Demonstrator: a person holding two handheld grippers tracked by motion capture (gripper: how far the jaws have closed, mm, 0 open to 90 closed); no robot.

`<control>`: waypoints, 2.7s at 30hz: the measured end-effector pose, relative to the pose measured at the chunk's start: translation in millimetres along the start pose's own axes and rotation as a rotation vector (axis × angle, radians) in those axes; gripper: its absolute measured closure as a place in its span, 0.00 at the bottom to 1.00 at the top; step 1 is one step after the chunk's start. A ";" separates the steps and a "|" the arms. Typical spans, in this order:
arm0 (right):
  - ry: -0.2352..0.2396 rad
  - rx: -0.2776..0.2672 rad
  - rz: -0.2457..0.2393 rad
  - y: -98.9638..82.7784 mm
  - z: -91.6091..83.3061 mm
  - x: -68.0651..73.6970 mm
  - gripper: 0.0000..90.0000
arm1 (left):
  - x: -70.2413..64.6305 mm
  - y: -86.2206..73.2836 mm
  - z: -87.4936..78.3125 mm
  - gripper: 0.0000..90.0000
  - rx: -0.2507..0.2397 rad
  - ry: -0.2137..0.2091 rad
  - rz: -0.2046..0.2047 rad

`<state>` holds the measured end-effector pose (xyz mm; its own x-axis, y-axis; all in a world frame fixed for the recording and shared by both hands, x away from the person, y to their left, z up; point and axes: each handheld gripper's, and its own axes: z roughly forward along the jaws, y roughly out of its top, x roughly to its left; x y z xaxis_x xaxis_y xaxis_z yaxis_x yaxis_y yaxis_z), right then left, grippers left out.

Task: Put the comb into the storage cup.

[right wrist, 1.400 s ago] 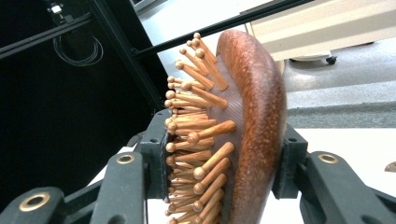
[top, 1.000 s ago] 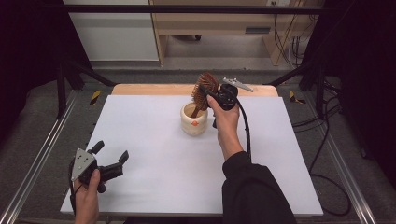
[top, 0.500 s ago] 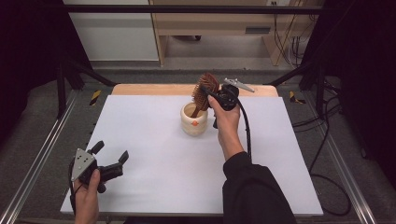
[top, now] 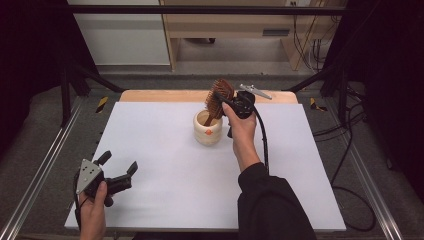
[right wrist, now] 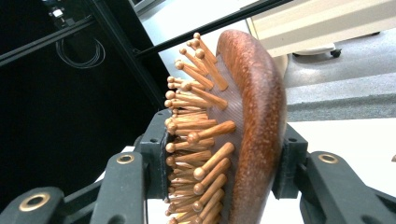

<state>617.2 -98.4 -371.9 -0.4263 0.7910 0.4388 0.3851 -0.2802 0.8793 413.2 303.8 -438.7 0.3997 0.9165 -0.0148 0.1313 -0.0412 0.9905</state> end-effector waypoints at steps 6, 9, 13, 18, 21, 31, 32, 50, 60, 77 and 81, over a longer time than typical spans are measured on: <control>0.005 0.000 0.005 -0.7 0.2 -0.5 0.57 | 0.0 0.1 0.0 0.02 -0.001 -0.001 0.000; 0.006 0.002 0.007 -1.5 0.6 -0.8 0.57 | -0.1 0.1 0.2 0.02 -0.001 -0.001 0.001; 0.006 0.005 0.009 -2.9 0.9 -1.4 0.57 | -0.2 0.2 -0.1 0.02 -0.001 -0.001 0.001; 0.007 0.005 0.015 -4.7 1.2 -2.6 0.57 | 0.2 0.2 -0.2 0.02 -0.002 -0.001 0.001; 0.007 0.003 0.014 -5.1 1.4 -3.5 0.57 | 0.4 0.2 -0.1 0.02 -0.001 0.000 0.000; 0.010 0.004 0.020 -5.3 1.8 -4.0 0.57 | 0.3 0.1 -0.1 0.02 -0.001 0.000 0.001; 0.010 0.004 0.022 -5.4 2.0 -4.2 0.57 | 0.3 0.1 0.0 0.02 -0.001 0.000 0.000; 0.017 0.007 0.053 -6.8 2.5 -6.9 0.57 | 0.2 0.0 0.1 0.02 -0.001 -0.001 0.000; 0.021 0.011 0.061 -6.7 1.6 -9.2 0.56 | 0.0 0.0 0.3 0.02 0.000 -0.002 0.000; 0.025 0.012 0.074 -7.2 1.2 -13.0 0.56 | -0.1 -0.1 0.6 0.02 0.001 -0.003 0.004; 0.026 0.014 0.075 -7.2 1.6 -12.5 0.56 | 0.0 -0.1 0.6 0.02 0.001 -0.002 0.003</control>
<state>621.1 -105.4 -384.0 -0.4174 0.7535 0.5080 0.4280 -0.3301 0.8413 413.8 303.5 -438.8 0.4023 0.9154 -0.0123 0.1309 -0.0442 0.9904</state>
